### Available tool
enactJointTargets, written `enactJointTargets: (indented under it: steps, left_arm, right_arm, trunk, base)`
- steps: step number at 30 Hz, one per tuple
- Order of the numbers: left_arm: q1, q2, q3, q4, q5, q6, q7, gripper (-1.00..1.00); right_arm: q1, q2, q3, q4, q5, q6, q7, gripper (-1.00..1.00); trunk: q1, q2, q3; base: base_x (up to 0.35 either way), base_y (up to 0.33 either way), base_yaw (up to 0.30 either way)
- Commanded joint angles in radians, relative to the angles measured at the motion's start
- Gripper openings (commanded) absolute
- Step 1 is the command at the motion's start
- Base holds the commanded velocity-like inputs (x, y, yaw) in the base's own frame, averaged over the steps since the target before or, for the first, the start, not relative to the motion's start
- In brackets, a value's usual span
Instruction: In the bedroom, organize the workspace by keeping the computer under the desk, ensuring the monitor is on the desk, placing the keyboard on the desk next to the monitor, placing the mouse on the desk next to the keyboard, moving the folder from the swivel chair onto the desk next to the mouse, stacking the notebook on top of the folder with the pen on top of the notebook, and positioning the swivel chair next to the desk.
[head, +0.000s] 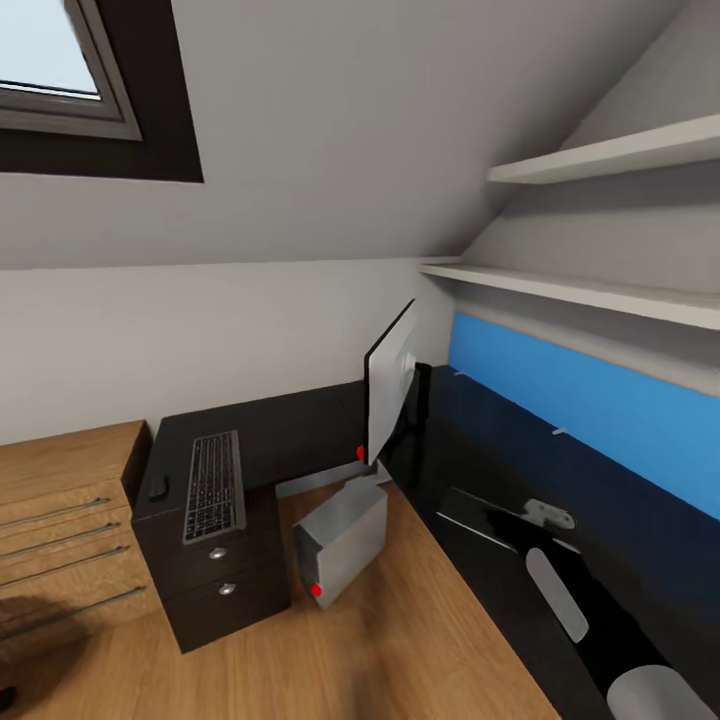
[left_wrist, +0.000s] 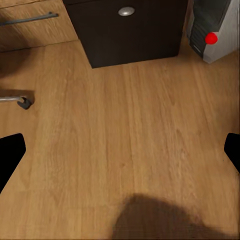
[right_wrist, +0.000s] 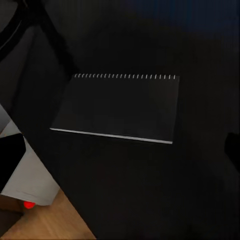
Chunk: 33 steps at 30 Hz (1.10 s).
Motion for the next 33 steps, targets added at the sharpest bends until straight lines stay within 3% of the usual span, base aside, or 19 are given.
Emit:
enactJointTargets:
  steps: [1,4,6,9,10,14,17,18,21,25,33]
  left_arm:
    - [0.000,0.000,-0.004,-0.001,0.011,-0.027,0.004,1.00]
    - [0.000,-0.001,-0.004,-0.001,0.012,-0.038,0.005,1.00]
    - [0.000,-0.001,-0.004,-0.001,0.012,-0.040,0.005,1.00]
    - [0.000,-0.002,-0.005,-0.002,0.011,-0.042,0.005,1.00]
    - [0.000,-0.002,-0.005,-0.002,0.011,-0.043,0.006,1.00]
    - [0.000,-0.003,-0.005,-0.003,0.011,-0.043,0.005,1.00]
    - [0.000,-0.002,-0.005,-0.005,0.011,-0.044,0.005,1.00]
    - [0.000,-0.002,-0.005,-0.007,0.011,-0.045,0.005,1.00]
    - [0.000,-0.001,-0.005,-0.007,0.011,-0.045,0.004,1.00]
    - [0.000,-0.001,-0.008,-0.011,0.010,-0.045,0.003,1.00]
    - [0.000,-0.002,-0.009,-0.012,0.010,-0.045,0.004,1.00]
  right_arm:
    - [-0.001,-0.003,0.006,0.004,0.031,-0.004,-0.007,1.00]
    - [-0.001,-0.003,0.009,0.011,0.104,-0.034,-0.004,1.00]
    - [-0.001,-0.001,0.010,0.026,0.128,-0.053,-0.004,1.00]
    - [-0.018,0.003,0.012,0.131,0.197,-0.092,-0.004,1.00]
    - [-0.077,0.005,0.011,0.202,0.223,-0.101,-0.005,1.00]
    - [-0.247,0.006,0.010,0.423,0.243,-0.142,-0.005,1.00]
    - [-0.443,0.009,0.011,0.713,0.251,-0.300,-0.005,1.00]
    - [-0.510,0.032,0.012,0.797,0.251,-0.374,-0.005,1.00]
    - [-0.534,0.104,0.009,0.835,0.250,-0.405,-0.006,1.00]
    - [-0.540,0.155,0.008,0.912,0.241,-0.406,-0.001,1.00]
    - [-0.541,0.166,0.003,0.953,0.227,-0.413,-0.004,1.00]
  trunk:
    - [0.000,-0.001,-0.001]
    - [0.000,-0.001,-0.001]
    - [0.000,-0.001,-0.001]
    - [0.000,-0.001,-0.001]
    - [0.000,-0.001,-0.001]
    - [0.000,-0.001,-0.001]
    - [0.000,-0.001,-0.001]
    - [0.000,-0.001,-0.001]
    - [0.000,-0.001,-0.001]
    - [0.000,-0.001,-0.001]
    - [0.000,-0.001,-0.001]
  base:
    - [0.000,0.000,-0.055]
    - [0.000,0.000,-0.030]
    - [0.000,0.000,-0.013]
    - [0.000,0.000,-0.005]
    - [0.000,0.000,-0.002]
    - [0.000,0.000,0.000]
    - [0.000,0.000,0.000]
    - [0.000,0.000,0.000]
    - [0.036,0.000,0.000]
    - [0.232,0.000,0.000]
    - [0.298,0.000,0.000]
